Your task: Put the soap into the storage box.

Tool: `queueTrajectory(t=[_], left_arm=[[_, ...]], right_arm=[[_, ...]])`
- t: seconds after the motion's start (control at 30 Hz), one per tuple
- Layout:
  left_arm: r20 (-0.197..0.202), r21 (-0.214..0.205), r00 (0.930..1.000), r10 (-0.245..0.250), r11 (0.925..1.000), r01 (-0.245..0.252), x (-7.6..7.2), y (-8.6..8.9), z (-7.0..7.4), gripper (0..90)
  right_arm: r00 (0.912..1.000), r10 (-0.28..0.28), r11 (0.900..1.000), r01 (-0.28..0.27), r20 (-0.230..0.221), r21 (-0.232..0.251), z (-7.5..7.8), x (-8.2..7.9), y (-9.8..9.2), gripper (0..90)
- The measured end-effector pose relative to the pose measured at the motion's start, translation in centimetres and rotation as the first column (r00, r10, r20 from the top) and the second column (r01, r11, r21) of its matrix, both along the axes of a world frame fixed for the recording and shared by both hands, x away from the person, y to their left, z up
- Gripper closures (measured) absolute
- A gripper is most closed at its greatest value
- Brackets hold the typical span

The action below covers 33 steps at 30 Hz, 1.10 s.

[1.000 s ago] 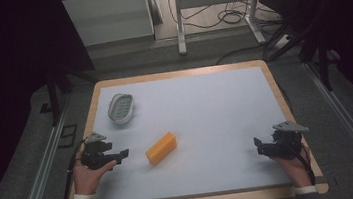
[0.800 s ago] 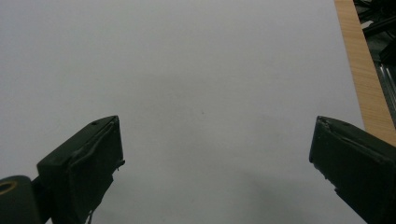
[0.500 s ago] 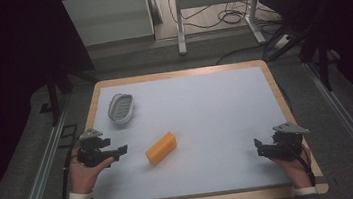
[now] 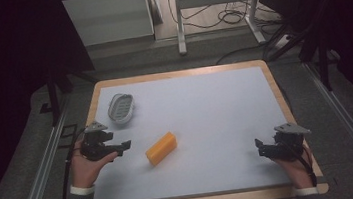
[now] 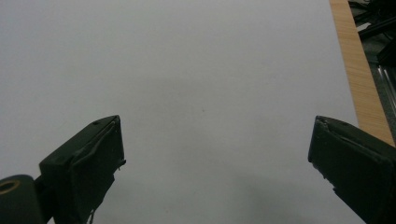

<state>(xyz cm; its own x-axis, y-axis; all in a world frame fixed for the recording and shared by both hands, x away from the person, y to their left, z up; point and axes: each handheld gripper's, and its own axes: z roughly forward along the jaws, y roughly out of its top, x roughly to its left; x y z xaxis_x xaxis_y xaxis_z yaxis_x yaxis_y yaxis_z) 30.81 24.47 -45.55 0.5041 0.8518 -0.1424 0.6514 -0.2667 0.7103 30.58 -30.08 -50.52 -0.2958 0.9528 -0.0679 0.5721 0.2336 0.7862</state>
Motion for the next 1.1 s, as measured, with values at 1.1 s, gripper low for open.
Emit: queueTrajectory(t=[1.1], left_arm=[[-0.053, 0.111, 0.9863, -0.156, 0.9806, 0.161, 1.5, -6.2, 0.2, 18.6]], right_arm=[[1.0000, 0.004, 0.9998, -0.004, 0.005, -0.020, -0.1, -0.1, -0.1, 3.4]])
